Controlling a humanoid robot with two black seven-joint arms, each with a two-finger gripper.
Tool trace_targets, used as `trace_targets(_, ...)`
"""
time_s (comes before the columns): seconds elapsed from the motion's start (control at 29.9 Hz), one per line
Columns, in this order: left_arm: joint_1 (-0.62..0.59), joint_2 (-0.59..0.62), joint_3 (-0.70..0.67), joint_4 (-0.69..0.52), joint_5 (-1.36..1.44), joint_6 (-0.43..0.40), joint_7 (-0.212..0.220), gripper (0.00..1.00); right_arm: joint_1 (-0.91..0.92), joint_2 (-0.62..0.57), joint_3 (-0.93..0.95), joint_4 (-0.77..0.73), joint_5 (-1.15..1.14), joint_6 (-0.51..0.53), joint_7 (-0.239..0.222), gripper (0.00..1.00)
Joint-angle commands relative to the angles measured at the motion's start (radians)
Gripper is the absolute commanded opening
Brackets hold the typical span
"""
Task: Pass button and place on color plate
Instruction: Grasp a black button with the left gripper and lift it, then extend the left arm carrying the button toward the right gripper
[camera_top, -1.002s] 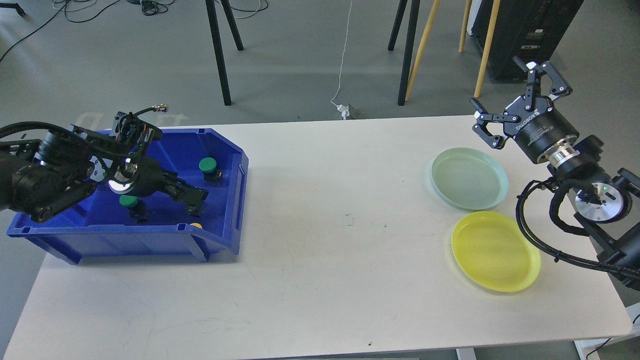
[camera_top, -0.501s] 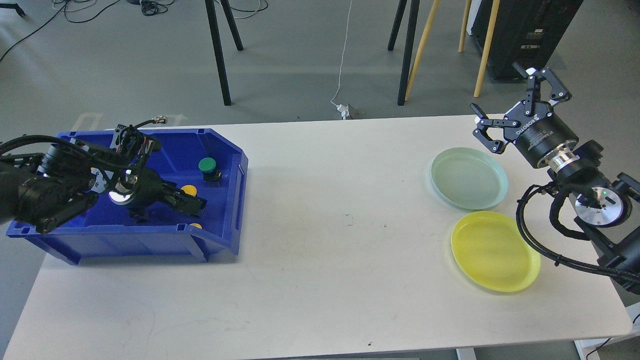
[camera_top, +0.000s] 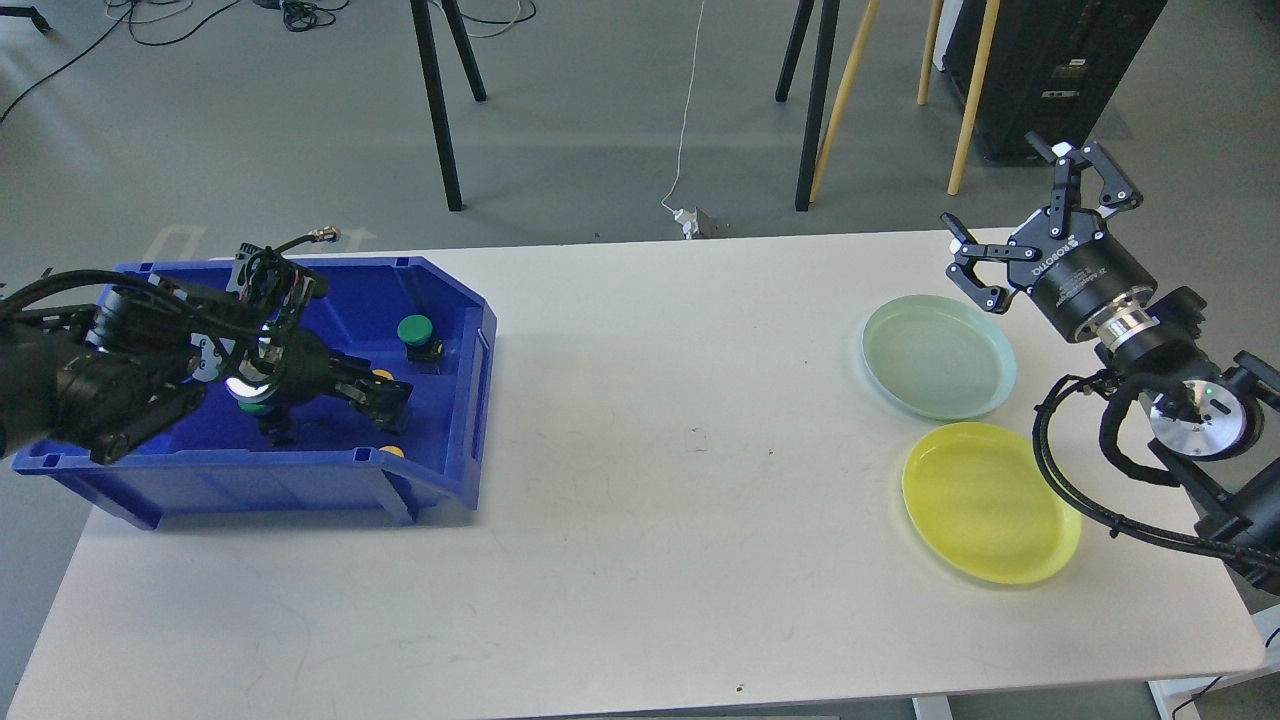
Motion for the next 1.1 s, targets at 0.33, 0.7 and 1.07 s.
trace_targets(0.33, 0.003, 0.006, 0.003, -0.007, -0.002, 0.001, 0.0, 0.11, -0.017, 0.0, 0.001, 0.0, 0.0, 0.0, 0.0, 1.0)
trace_targets(0.7, -0.167, 0.225, -0.046, -0.255, -0.015, -0.062, 0.0, 0.06, -0.012, 0.0, 0.009, -0.019, -0.002, 0.0, -0.008, 1.0)
trace_targets(1.07, -0.102, 0.314, -0.477, -0.585, -0.419, -0.213, 0.0, 0.06, 0.012, -0.083, 0.001, 0.118, -0.04, -0.083, -0.002, 1.0)
